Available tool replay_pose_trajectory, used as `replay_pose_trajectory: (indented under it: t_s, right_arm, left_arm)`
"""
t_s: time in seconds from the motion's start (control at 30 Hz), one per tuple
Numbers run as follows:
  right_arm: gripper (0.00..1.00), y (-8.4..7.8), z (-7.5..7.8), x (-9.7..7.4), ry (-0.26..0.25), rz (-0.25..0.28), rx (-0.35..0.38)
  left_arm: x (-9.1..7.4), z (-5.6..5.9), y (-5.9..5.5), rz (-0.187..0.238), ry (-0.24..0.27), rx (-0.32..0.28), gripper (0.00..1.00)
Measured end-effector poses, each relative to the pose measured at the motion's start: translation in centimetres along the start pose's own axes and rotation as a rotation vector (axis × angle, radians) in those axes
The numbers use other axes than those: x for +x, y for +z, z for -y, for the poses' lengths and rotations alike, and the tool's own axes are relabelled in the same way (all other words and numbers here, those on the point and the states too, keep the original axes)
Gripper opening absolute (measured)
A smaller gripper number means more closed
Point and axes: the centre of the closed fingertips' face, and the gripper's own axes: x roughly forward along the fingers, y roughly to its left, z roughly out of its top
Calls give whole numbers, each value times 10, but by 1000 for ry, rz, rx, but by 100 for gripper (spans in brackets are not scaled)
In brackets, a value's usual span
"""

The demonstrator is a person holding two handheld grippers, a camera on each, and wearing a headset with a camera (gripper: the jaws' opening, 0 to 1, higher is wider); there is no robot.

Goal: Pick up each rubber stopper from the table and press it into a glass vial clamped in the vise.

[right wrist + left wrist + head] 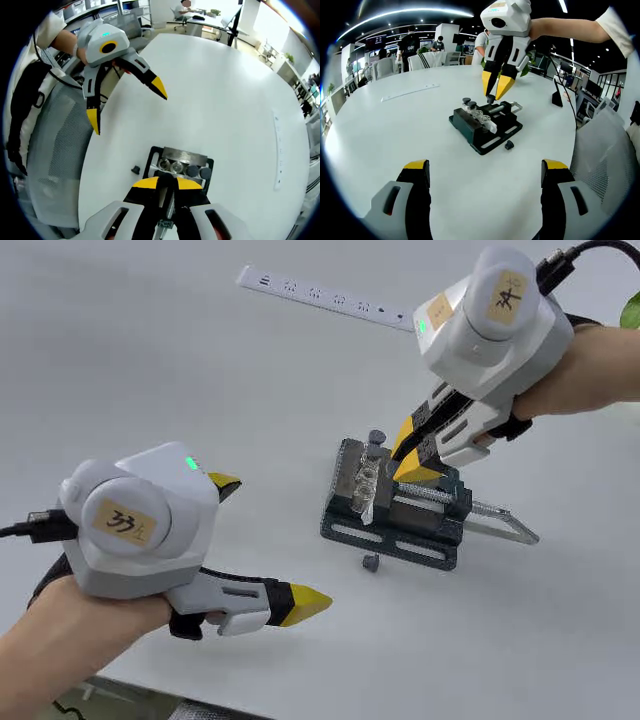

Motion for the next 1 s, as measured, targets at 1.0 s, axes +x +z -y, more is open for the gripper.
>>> replay_pose_trajectory:
  t_s: [1.0]
  right_arm:
    - [6,5,14,19,95,-46,-244]
  left_arm:
    - [5,-7,-8,-13,5,-22,91]
